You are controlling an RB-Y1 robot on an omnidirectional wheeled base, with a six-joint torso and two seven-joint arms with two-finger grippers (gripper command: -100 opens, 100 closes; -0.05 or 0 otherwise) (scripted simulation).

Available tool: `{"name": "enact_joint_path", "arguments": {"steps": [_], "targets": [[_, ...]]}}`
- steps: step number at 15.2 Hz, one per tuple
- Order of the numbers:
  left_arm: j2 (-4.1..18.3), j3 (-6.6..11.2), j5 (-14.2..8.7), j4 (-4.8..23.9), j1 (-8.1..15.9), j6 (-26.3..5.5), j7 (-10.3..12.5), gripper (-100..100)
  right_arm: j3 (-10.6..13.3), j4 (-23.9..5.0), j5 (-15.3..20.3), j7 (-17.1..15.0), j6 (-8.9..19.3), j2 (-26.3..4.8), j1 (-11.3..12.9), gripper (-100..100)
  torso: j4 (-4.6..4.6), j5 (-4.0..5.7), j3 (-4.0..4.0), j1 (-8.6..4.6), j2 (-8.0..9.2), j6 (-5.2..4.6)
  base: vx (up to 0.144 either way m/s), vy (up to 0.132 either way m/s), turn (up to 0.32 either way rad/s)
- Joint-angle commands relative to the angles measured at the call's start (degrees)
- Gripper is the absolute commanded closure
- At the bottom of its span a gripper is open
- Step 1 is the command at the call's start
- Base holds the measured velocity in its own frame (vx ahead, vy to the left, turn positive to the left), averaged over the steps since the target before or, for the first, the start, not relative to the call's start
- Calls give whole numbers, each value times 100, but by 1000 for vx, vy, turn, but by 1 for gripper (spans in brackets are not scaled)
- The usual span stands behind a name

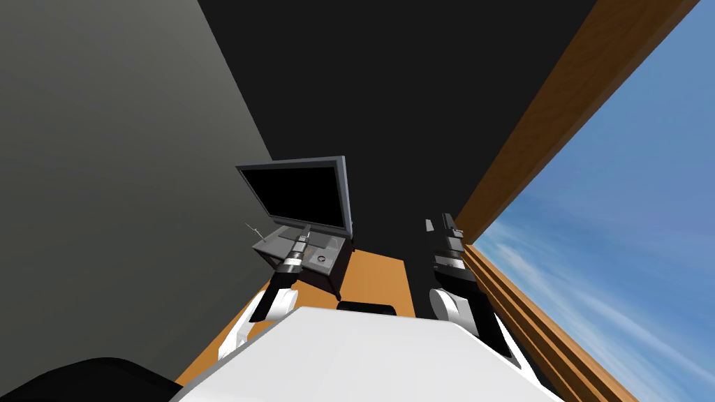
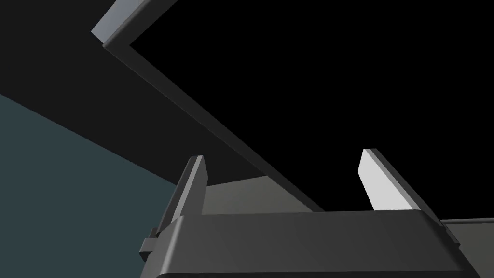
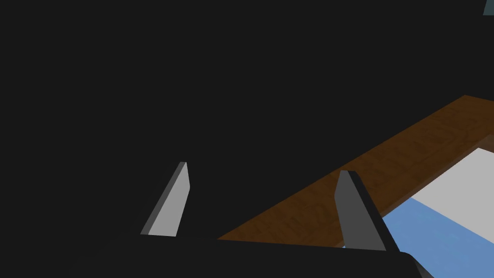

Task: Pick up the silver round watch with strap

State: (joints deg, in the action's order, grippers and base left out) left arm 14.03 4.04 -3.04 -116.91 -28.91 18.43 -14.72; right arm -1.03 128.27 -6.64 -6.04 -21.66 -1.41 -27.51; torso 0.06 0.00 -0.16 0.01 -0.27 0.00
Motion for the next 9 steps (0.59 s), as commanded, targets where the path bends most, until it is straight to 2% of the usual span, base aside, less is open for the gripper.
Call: {"name": "enact_joint_path", "arguments": {"steps": [1, 4, 5, 6, 7, 9], "targets": [[67, 83, -121, 210, 15, -286, -173, -100, 0, 0, 0, 0, 0, 0, 0, 0, 0, 0, 0, 0, 0, 0, 66, 10, -43], [109, 148, -215, 341, 20, -578, -294, -100, 0, 0, 0, 0, 0, 0, 0, 0, 1, 0, -3, 1, -5, 0, 72, -2, -41], [144, 216, -311, 477, 24, -785, -419, -100, 0, 0, 0, 0, 0, 0, 0, 0, 1, 0, -3, -2, -5, 0, 71, -6, -48], [144, 216, -311, 477, 24, -824, -419, -100, 0, 0, 0, 0, 0, 0, 0, 0, 1, 0, -3, -1, -6, -1, 68, -1, -42], [172, 285, -409, 615, 29, -997, -547, -100, 0, 0, 0, 0, 0, 0, 0, 0, 1, 0, -3, -1, -5, 0, 77, 7, -50], [172, 285, -409, 615, 29, -1077, -547, -100, 0, 0, 0, 0, 0, 0, 0, 0, 2, -1, -4, 3, -7, 0, 64, 7, -29]]}}
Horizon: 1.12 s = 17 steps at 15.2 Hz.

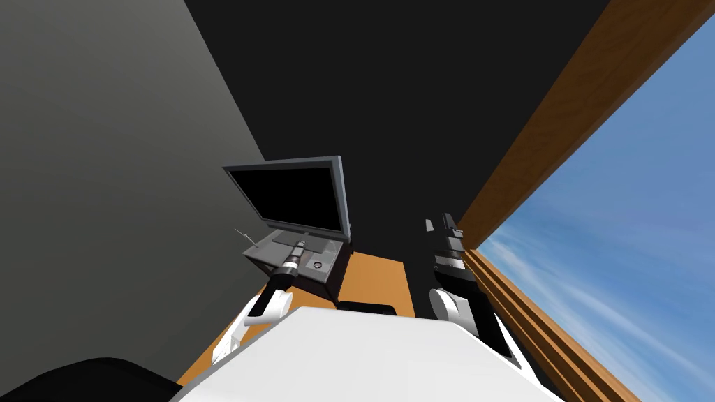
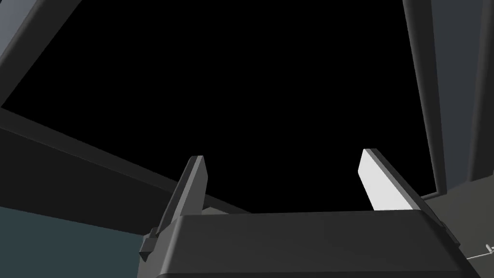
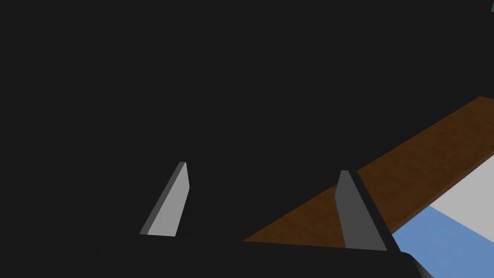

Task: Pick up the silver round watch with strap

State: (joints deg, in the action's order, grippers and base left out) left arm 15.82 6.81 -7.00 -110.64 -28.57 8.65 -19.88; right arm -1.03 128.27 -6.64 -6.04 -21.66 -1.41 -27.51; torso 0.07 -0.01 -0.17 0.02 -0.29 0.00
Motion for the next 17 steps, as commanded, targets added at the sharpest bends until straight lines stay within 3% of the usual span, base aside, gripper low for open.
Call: {"name": "enact_joint_path", "arguments": {"steps": [1, 5, 6, 8, 11, 13, 17], "targets": [[15, 77, -112, 129, -1, -286, -160, -100, 0, 0, 0, 0, 0, 0, 0, 0, 0, 0, 0, 0, 0, 0, 54, 3, -32], [31, 148, -213, 271, 4, -615, -292, -100, 0, 0, 0, 0, 0, 0, 0, 0, 0, 0, 0, -2, 0, 0, 60, -1, -36], [42, 220, -315, 415, 9, -793, -424, -100, 0, 0, 0, 0, 0, 0, 0, 0, -1, 1, 2, -3, 3, 0, 52, 0, -45], [42, 220, -315, 415, 9, -877, -424, -100, 0, 0, 0, 0, 0, 0, 0, 0, -1, 0, 2, -2, 3, -1, 53, 3, -27], [48, 363, -519, 704, 19, -1291, -690, -100, 0, 0, 0, 0, 0, 0, 0, 0, -1, 1, 2, -3, 3, -1, 62, -1, -44], [48, 363, -519, 704, 19, -1403, -690, -100, 0, 0, 0, 0, 0, 0, 0, 0, 0, 0, 0, -2, 0, 0, 58, 2, -23], [38, 506, -723, 991, 29, -1901, -954, -100, 0, 0, 0, 0, 0, 0, 0, 0, 0, 0, 0, 0, -1, 0, 66, 7, -43]]}}
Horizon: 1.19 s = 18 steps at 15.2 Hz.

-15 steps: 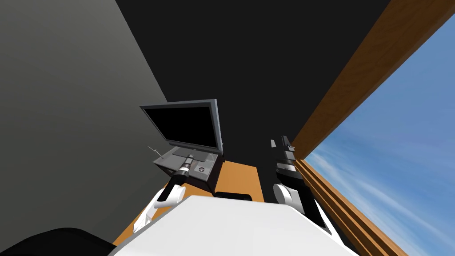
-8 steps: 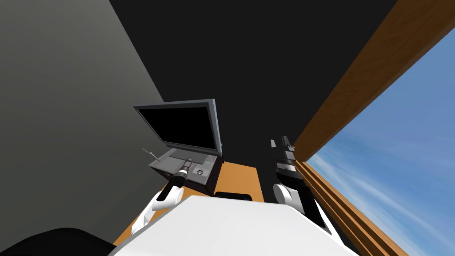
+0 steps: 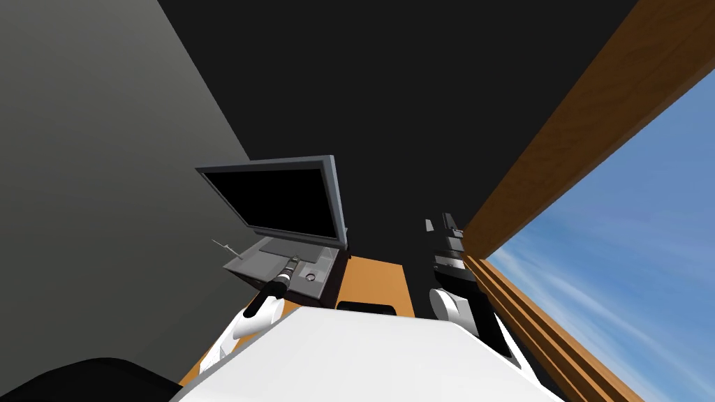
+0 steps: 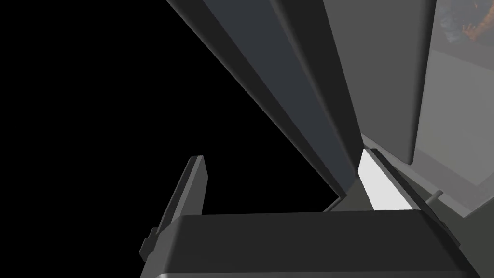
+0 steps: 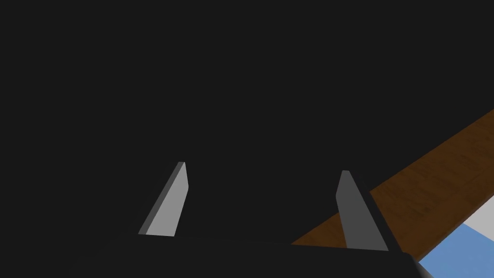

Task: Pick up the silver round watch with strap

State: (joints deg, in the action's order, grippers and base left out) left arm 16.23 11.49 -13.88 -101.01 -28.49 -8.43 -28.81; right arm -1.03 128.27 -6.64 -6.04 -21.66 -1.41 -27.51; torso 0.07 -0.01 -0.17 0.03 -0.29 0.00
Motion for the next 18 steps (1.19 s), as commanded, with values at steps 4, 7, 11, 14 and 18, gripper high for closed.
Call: {"name": "enact_joint_path", "arguments": {"steps": [4, 7, 11, 14, 18], "targets": [[-13, 108, -135, 169, 27, -475, -191, -100, 0, 0, 0, 0, 0, 0, 0, 0, -1, 1, 2, -5, 3, 0, 52, -1, -28], [-43, 244, -330, 445, 36, -889, -444, -100, 0, 0, 0, 0, 0, 0, 0, 0, -1, 1, 4, -6, 6, 0, 56, 0, -41], [-61, 310, -424, 578, 41, -1218, -566, -100, 0, 0, 0, 0, 0, 0, 0, 0, -1, 1, 2, -3, 3, 0, 60, 5, -33], [-103, 435, -603, 832, 50, -1612, -798, -100, 0, 0, 0, 0, 0, 0, 0, 0, 0, 1, 1, -3, 1, 0, 66, 6, -45], [-149, 551, -767, 1065, 59, -2033, -1011, -100, 0, 0, 0, 0, 0, 0, 0, 0, 0, 0, 1, -1, 2, 0, 64, 11, -36]]}}
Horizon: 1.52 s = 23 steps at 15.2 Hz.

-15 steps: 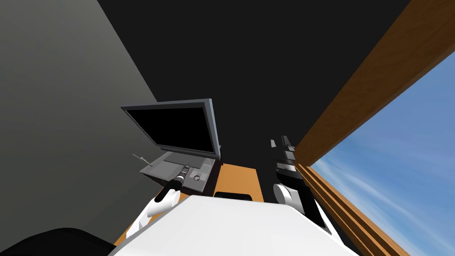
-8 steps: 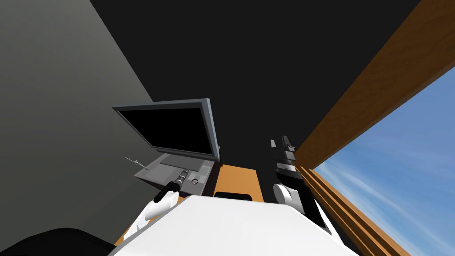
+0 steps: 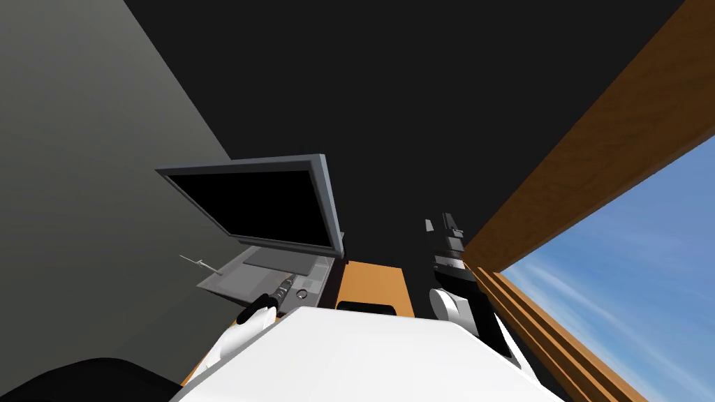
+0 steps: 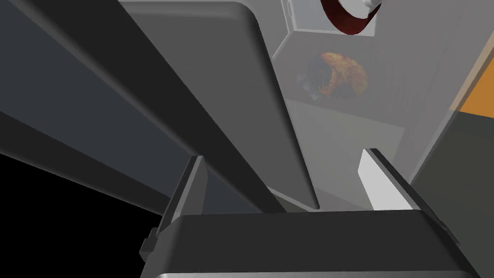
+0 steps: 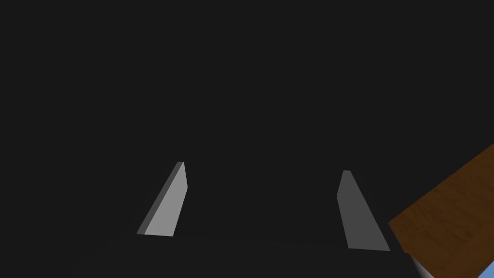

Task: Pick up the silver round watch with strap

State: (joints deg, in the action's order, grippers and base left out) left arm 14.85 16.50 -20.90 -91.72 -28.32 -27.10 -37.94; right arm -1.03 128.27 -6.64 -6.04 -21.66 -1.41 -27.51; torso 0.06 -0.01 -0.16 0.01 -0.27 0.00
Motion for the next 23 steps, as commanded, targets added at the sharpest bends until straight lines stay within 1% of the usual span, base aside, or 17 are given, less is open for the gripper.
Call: {"name": "enact_joint_path", "arguments": {"steps": [1, 2, 3, 4, 5, 6, 7, 9, 10, 12, 14, 15, 16, 18, 21, 22, 23], "targets": [[-11, 50, -64, 135, 41, -233, -98, -100, 0, 0, 0, 0, 0, 0, 0, 0, 0, 0, 0, 0, 0, 0, 59, 5, -28], [-34, 103, -140, 242, 45, -405, -196, -100, 0, 0, 0, 0, 0, 0, 0, 0, 0, 0, 0, -1, 0, 0, 66, 2, -36], [-34, 103, -140, 242, 45, -427, -196, -100, 0, 0, 0, 0, 0, 0, 0, 0, 0, 0, -1, -2, -1, -1, 60, 2, -39], [-58, 152, -210, 342, 49, -593, -287, -100, 0, 0, 0, 0, 0, 0, 0, 0, 0, 1, 0, -3, 0, 0, 52, 2, -42], [-58, 152, -210, 342, 49, -609, -287, -100, 0, 0, 0, 0, 0, 0, 0, 0, 0, 1, 1, -4, 2, 0, 45, 3, -25], [-80, 198, -275, 435, 52, -755, -372, -100, 0, 0, 0, 0, 0, 0, 0, 0, -1, 1, 3, -3, 5, 0, 52, 2, -23], [-80, 198, -275, 435, 52, -777, -372, -100, 0, 0, 0, 0, 0, 0, 0, 0, -1, 1, 3, -4, 4, 0, 53, 3, -25], [-123, 277, -388, 595, 58, -1067, -519, -100, 0, 0, 0, 0, 0, 0, 0, 0, -1, 1, 2, -3, 4, 0, 56, 4, -42], [-123, 277, -388, 595, 58, -1067, -519, -100, 0, 0, 0, 0, 0, 0, 0, 0, -1, 1, 2, -3, 3, 0, 54, 6, -30], [-158, 338, -475, 718, 63, -1290, -631, -100, 0, 0, 0, 0, 0, 0, 0, 0, -1, 1, 2, -3, 4, 0, 48, 8, -29], [-182, 378, -532, 799, 65, -1436, -705, -100, 0, 0, 0, 0, 0, 0, 0, 0, -1, 1, 4, -2, 7, 0, 45, 9, -31], [-167, 354, -487, 758, 79, -1342, -645, -100, 0, 0, 0, 0, 0, 0, 0, 0, -1, 0, 4, -1, 7, 0, 28, 5, -9], [-178, 295, -426, 973, 179, -1227, -588, -100, 0, 0, 0, 0, 0, 0, 0, 0, -2, 1, 6, -2, 11, 0, 3, 19, -24], [-188, 253, -375, 1094, 239, -1137, -536, -100, 0, 0, 0, 0, 0, 0, 1, 0, -5, -1, 13, 5, 23, -1, -11, 36, -36], [-213, 146, -247, 1398, 388, -911, -406, -100, 0, 0, 0, 0, 0, 0, 1, 0, -7, -2, 17, 13, 30, 0, -15, 46, -31], [-199, 193, -295, 1273, 339, -1027, -460, -100, 0, 0, 0, 0, 0, 0, 1, 0, -7, -3, 18, 14, 32, 0, -10, 27, -18], [-200, 184, -287, 1294, 347, -1001, -444, 100, 0, 0, 0, 0, 0, 0, 1, 0, -7, -2, 18, 10, 32, 0, -3, 11, -2]]}}
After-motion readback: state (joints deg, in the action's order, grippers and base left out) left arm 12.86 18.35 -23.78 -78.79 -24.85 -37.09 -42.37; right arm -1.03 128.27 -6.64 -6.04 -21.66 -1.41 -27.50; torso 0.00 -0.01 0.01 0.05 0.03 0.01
